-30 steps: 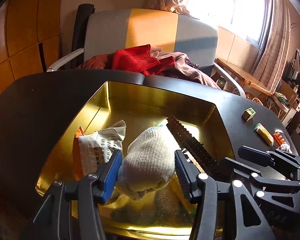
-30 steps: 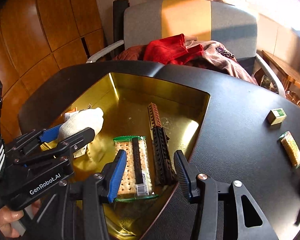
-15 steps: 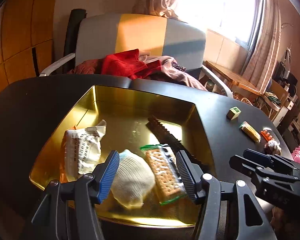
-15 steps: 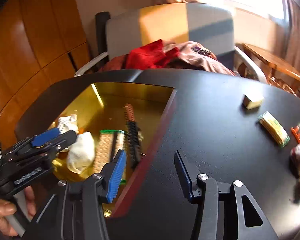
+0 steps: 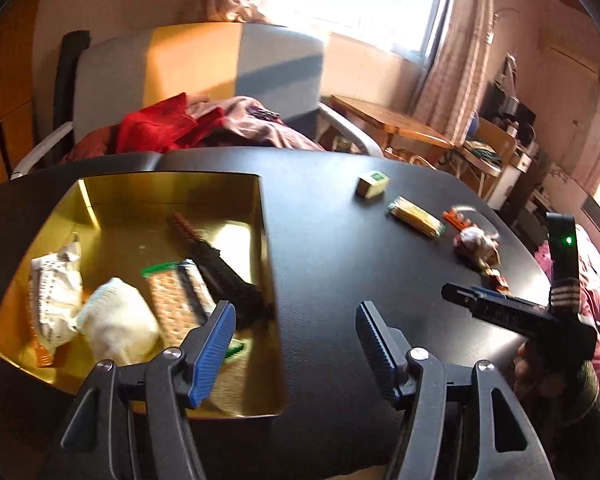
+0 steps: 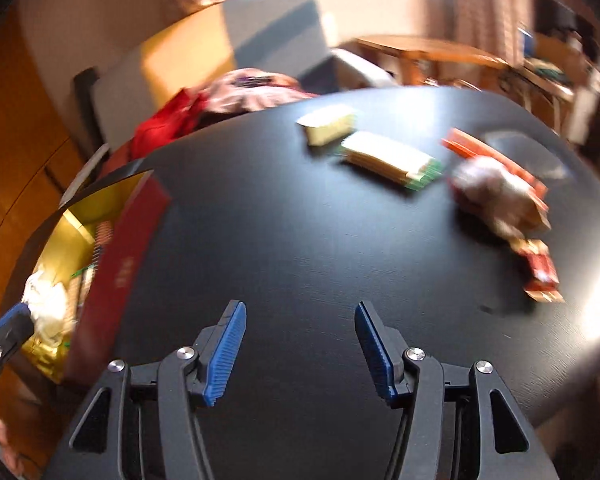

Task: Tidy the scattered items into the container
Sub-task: 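Move both grippers across the table toward the remaining snacks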

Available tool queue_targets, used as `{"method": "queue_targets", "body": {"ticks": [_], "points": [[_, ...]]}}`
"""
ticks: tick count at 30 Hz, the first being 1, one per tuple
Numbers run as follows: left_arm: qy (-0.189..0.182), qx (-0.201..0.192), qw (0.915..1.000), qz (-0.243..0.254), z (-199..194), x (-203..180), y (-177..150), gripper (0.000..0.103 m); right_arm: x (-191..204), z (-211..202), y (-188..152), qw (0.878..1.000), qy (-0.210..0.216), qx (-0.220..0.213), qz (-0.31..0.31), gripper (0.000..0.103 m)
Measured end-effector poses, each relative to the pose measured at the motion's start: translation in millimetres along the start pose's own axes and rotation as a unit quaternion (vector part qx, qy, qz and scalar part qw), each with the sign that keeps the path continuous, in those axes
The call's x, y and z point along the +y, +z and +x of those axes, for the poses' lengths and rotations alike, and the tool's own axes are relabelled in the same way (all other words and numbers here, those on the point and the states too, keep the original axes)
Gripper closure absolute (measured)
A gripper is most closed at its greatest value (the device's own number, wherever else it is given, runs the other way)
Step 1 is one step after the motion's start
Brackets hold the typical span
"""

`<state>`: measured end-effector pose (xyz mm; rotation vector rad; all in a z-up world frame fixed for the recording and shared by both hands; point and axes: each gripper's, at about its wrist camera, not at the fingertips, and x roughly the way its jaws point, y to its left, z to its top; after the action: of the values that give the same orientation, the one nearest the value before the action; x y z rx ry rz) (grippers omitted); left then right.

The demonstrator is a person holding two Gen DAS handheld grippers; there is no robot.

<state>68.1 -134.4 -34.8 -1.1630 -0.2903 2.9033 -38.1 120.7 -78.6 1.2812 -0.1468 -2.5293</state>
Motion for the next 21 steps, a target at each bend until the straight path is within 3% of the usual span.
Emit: {"method": "queue_targets", "body": {"ticks": [6,10,15,21], "points": [[-0.026,0.027,0.9986,0.037,14,-30,-10,0.039,-45,-1,12,1.000,0.009,-0.007,0.017,0.038],[-0.036,0.048,0.9970,0.049,25,-39,-18,0.039,-46,9,50,0.999,0.010,-0.026,-0.016,0.030],[-0.044,0.065,0.9954,0.053,36,-43,-24,0.039,-40,45,105,0.998,-0.010,-0.020,-0.052,0.028],[-0.048,0.073,0.9946,0.056,42,-43,-27,0.039,-52,92,152,0.999,-0.032,0.005,-0.029,0.028]]}}
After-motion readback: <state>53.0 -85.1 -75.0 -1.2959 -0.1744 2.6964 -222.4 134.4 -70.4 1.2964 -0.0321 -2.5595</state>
